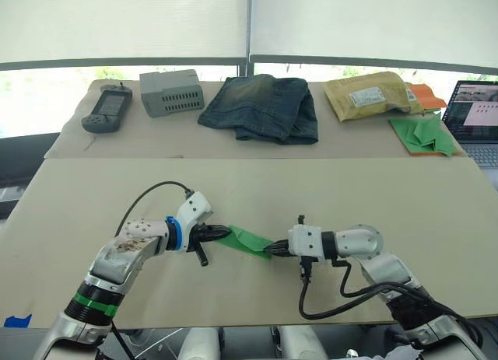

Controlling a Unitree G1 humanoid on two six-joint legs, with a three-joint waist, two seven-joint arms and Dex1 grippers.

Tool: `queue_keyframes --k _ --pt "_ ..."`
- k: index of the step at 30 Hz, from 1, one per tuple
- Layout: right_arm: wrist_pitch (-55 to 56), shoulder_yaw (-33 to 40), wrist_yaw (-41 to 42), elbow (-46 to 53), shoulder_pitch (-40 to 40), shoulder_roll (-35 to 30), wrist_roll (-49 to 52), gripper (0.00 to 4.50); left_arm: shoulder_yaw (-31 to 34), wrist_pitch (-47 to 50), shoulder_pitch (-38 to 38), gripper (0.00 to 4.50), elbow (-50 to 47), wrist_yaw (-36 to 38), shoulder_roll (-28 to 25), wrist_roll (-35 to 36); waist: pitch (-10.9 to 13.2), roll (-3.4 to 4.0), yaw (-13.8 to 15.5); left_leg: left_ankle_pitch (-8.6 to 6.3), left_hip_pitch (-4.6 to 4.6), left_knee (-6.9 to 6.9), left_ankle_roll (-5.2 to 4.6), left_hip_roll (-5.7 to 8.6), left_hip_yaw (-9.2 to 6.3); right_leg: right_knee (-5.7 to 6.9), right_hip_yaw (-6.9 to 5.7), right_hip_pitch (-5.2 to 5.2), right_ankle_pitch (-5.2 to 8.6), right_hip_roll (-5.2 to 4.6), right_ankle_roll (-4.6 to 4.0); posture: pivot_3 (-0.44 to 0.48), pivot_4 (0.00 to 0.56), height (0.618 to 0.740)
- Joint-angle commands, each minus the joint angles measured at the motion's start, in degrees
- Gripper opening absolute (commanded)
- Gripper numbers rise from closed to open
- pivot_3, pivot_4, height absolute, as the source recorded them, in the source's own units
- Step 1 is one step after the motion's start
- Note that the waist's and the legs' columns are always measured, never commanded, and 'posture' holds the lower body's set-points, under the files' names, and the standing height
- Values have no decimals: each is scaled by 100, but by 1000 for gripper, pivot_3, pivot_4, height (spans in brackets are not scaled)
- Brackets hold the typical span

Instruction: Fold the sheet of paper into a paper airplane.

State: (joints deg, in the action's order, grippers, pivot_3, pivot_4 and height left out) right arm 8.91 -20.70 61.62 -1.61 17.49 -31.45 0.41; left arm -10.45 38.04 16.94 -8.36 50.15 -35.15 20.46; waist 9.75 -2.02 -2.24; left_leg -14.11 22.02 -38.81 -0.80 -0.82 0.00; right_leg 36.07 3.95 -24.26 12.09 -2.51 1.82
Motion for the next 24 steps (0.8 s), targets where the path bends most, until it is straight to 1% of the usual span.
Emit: queue_keyframes --k 1,5,8,11,13,15,19,24 --pt "199 -74 -102 -278 57 -46 -289 33 239 217 70 0 110 -21 11 140 0 0 -3 0 -3 0 0 0 0 0 0 2 0 0 0 0 150 728" --pt "282 -124 -163 -386 60 -60 -343 33 472 363 180 0 162 -31 143 362 0 -1 -10 0 -6 1 0 0 -1 3 0 2 0 3 0 0 150 728" --pt "315 -165 -186 -432 61 -75 -437 33 657 411 310 0 141 20 404 665 -1 -2 -8 0 -6 0 0 0 -1 3 0 2 0 3 -1 0 150 728" --pt "305 -169 -201 -441 64 -77 -450 33 546 366 348 0 78 134 504 698 -2 -2 -8 0 -6 -2 0 -1 -2 3 0 5 -1 2 -1 0 150 728" --pt "295 -181 -223 -446 70 -74 -461 33 354 315 335 0 106 147 614 639 -2 -2 -16 0 -8 0 0 0 -1 3 1 4 -1 3 -2 0 150 728" --pt "278 -194 -239 -421 58 -78 -468 33 111 226 324 0 111 209 598 494 -2 -2 -11 0 -7 0 0 1 -2 3 1 5 -1 3 -2 0 150 728" --pt "232 -167 -280 -346 34 -121 -465 33 -222 47 307 0 276 238 416 120 -2 -2 -15 0 -8 -1 0 3 -1 4 2 5 -2 4 -2 0 150 728" --pt "271 -46 -342 -192 69 -206 -431 33 -469 -275 194 0 573 347 255 -241 -2 -2 -8 0 -9 -1 0 2 -1 3 3 8 -1 2 -2 0 150 728"
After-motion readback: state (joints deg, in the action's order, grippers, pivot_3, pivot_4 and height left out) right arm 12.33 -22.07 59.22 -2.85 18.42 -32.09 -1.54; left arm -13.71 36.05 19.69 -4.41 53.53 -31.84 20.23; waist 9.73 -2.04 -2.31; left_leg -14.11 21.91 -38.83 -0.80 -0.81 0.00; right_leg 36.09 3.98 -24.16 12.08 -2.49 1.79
